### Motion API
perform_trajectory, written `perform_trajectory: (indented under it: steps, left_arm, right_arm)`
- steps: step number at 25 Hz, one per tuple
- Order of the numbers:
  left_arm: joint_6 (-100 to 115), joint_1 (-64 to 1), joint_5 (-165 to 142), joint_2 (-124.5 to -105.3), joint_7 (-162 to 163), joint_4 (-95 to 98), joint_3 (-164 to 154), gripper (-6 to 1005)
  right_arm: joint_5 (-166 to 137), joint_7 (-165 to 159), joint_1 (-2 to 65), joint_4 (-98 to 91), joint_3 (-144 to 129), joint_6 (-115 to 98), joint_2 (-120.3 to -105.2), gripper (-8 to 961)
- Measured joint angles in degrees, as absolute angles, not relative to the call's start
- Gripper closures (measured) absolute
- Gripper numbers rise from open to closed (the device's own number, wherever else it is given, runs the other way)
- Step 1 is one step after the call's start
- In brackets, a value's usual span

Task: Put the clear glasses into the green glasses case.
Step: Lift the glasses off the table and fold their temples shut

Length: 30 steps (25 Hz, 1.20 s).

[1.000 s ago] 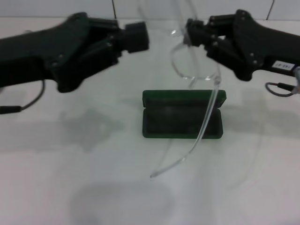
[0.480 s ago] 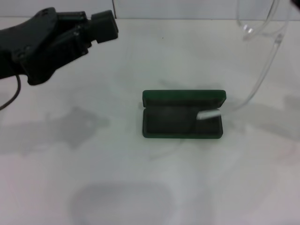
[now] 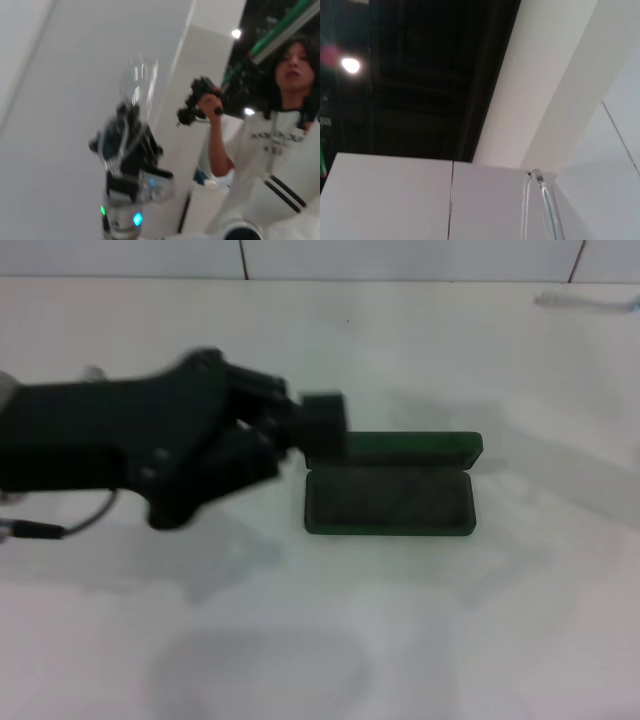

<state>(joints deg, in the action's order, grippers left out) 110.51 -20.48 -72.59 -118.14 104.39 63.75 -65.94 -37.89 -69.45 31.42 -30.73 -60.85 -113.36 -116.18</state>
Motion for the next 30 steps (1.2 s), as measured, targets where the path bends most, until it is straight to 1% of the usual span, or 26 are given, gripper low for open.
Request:
perform_trajectory:
  steps: [3,5,14,21,30]
  left_arm:
    - [110.5,-21.8,-74.3,-119.34,103.7,62.9,-68.1,951]
    - [110.4,-22.7,-74.3,-119.53,103.4,62.0,-69.6,952]
    - [110.1,-26.3,-72.8,-119.69,102.8,59.7,-73.1,952]
    - [109.9,-26.7,-71.4,-119.70,101.6,59.7,-72.9,951]
    - [109.8,-26.3,-69.6,-119.48,101.3,59.6,-68.9,951]
  right_arm:
    - [-35.3,-68.3,32.3,-30.1,-62.7,-113.3,-116.18,885]
    - [-33.7,-66.5,33.0,-29.3,-65.1,-112.9,-116.19,885]
    - [-31.9,-58.7,36.9,-24.6,-74.0,-109.5,-116.19,886]
    - [-31.8,-56.7,38.0,-24.4,-78.4,-106.6,-116.19,886]
    - [-32.4,-56.0,37.5,-23.4,-79.9,-105.9,-116.16,886]
